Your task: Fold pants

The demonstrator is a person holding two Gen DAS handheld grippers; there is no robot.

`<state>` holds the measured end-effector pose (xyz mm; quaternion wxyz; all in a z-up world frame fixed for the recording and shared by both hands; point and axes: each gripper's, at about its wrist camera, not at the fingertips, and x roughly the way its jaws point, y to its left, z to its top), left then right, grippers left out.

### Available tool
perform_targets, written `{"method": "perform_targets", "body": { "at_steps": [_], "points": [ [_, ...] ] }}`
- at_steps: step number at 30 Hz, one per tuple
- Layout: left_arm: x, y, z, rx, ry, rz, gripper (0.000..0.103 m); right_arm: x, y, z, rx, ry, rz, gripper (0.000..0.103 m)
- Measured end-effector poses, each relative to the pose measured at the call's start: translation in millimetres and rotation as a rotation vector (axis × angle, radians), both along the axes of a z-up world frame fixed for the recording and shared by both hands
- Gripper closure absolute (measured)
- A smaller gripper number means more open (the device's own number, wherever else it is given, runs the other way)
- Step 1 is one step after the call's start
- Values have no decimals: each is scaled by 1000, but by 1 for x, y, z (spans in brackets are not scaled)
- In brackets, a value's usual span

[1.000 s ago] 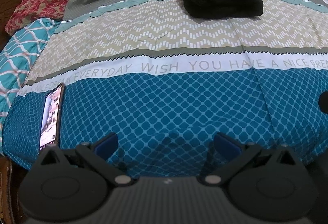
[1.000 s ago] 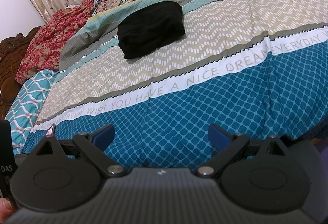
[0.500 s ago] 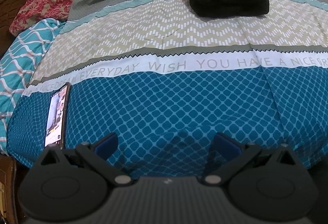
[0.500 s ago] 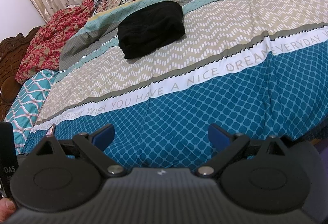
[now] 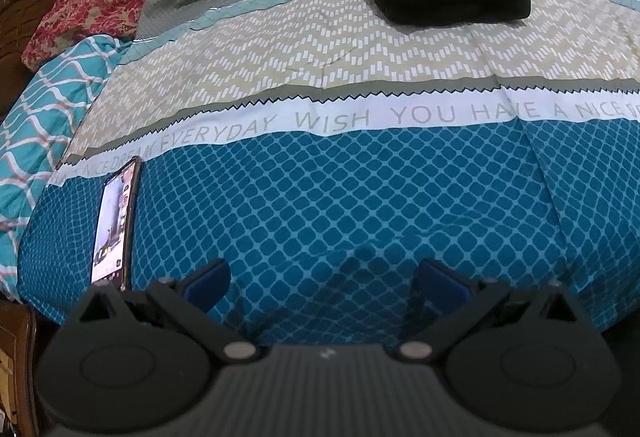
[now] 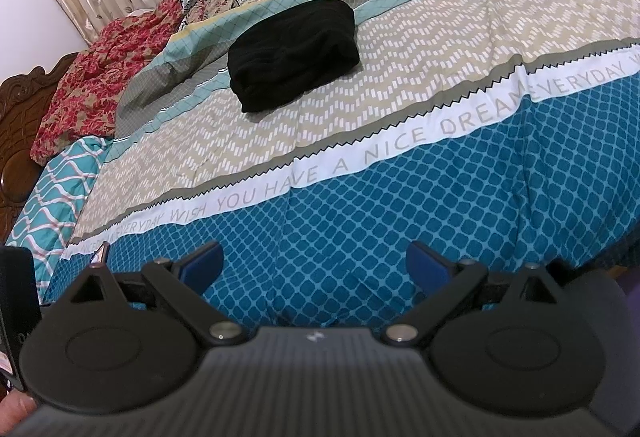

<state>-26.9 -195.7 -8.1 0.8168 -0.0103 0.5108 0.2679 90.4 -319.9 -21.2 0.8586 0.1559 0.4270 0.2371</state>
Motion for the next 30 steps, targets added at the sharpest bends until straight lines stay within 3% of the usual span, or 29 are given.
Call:
{"method": "perform_targets", "body": {
  "at_steps": [2, 3, 30],
  "points": [
    [0, 1, -1, 0, 4, 1, 0, 0, -1, 0, 1, 2, 3, 4],
    [0, 1, -2, 0, 6, 1, 0, 0, -1, 0, 1, 21, 111, 4],
    [0, 5, -14, -91, 36, 28, 0, 4, -7, -2, 0, 32, 121, 4]
  ]
}}
